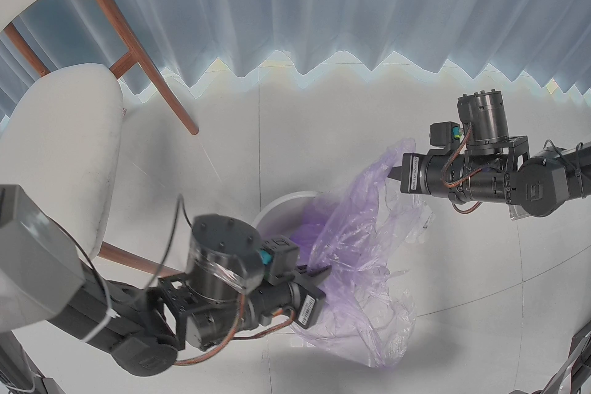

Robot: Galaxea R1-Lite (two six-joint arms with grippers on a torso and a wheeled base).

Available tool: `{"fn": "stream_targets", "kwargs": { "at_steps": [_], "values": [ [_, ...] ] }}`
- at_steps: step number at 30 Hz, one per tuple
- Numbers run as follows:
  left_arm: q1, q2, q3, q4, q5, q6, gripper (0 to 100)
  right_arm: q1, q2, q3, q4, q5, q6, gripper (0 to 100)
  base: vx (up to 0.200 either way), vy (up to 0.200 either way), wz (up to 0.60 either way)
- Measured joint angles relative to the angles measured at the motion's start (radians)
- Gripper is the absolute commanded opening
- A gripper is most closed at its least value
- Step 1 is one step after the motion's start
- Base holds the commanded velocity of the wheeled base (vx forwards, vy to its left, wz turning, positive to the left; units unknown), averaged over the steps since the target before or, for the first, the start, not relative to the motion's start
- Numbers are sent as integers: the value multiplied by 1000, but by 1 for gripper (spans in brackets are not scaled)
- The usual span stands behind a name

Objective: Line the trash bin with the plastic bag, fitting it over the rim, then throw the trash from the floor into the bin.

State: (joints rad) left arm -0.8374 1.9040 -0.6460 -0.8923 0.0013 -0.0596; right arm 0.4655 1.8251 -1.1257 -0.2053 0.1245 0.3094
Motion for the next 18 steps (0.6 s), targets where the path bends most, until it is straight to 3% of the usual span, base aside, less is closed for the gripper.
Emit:
{"fn": "stream_targets", "kwargs": {
  "at_steps": [8, 14, 18],
  "values": [
    [126, -145, 8, 87, -90, -124, 0, 4, -5, -32, 4, 76, 34, 0, 0, 0, 0],
    [254, -218, -7, 197, -232, -188, 0, 3, -3, -32, 8, 158, 38, 0, 0, 0, 0],
    [318, -247, -30, 223, -287, -300, 0, 1, 1, -25, 11, 188, 40, 0, 0, 0, 0]
  ]
}}
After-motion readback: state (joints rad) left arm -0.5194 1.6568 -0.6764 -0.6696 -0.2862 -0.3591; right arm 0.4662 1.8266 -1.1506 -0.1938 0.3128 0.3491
